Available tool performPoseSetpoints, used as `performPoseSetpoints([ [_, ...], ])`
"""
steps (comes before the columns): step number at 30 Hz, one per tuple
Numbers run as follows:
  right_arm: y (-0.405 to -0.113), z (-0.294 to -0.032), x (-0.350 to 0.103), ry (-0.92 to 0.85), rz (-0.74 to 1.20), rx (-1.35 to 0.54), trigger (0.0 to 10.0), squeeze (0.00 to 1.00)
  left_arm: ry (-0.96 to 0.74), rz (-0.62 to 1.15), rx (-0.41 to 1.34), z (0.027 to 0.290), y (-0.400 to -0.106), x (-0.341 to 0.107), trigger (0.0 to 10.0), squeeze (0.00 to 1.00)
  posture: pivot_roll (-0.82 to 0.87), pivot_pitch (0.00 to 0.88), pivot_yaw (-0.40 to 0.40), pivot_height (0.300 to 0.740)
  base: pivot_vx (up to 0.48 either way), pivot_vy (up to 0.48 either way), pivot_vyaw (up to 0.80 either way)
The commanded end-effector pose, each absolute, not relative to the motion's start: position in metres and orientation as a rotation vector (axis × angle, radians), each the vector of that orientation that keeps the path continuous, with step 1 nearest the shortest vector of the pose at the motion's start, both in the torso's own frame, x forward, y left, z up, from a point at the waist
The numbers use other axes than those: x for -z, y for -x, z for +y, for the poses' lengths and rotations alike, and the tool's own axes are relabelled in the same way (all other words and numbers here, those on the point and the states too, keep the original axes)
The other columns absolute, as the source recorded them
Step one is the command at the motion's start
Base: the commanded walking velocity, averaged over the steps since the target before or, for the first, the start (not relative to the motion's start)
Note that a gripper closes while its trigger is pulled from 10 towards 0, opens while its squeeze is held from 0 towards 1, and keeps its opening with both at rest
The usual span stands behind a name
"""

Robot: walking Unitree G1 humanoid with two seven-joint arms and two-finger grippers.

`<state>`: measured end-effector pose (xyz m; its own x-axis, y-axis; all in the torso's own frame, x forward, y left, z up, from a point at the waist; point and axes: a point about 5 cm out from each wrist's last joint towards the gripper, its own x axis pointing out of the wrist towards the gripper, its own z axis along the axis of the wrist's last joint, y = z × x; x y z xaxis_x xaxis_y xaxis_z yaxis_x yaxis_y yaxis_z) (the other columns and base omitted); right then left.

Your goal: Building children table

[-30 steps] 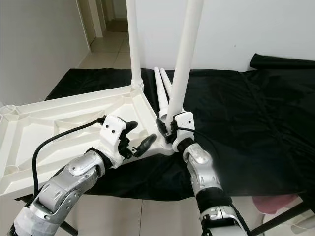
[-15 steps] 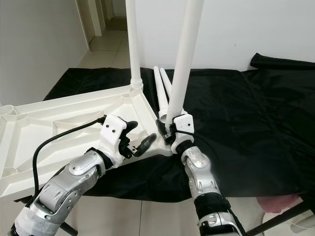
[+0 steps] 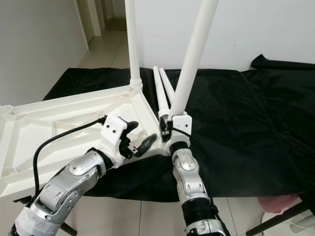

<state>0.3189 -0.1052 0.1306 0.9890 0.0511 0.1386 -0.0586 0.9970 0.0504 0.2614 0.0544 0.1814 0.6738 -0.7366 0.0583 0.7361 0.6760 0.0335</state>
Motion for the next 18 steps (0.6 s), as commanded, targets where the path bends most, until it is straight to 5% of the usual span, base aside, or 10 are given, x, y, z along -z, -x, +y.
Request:
performPoseSetpoints([
  [1,-0.311,-0.107,-0.102,-0.035,-0.009,-0.019,10.0,0.00,-0.024,-0.062,0.893,0.053,-0.258,-0.181,10.0,0.00,0.03,0.000,0.041,0.740,0.000,0.000,0.00],
  [18,-0.308,-0.099,-0.127,0.038,-0.105,-0.035,10.0,0.00,-0.021,-0.072,0.891,0.053,-0.258,-0.184,10.0,0.00,0.03,0.000,0.033,0.740,0.000,0.000,0.00],
])
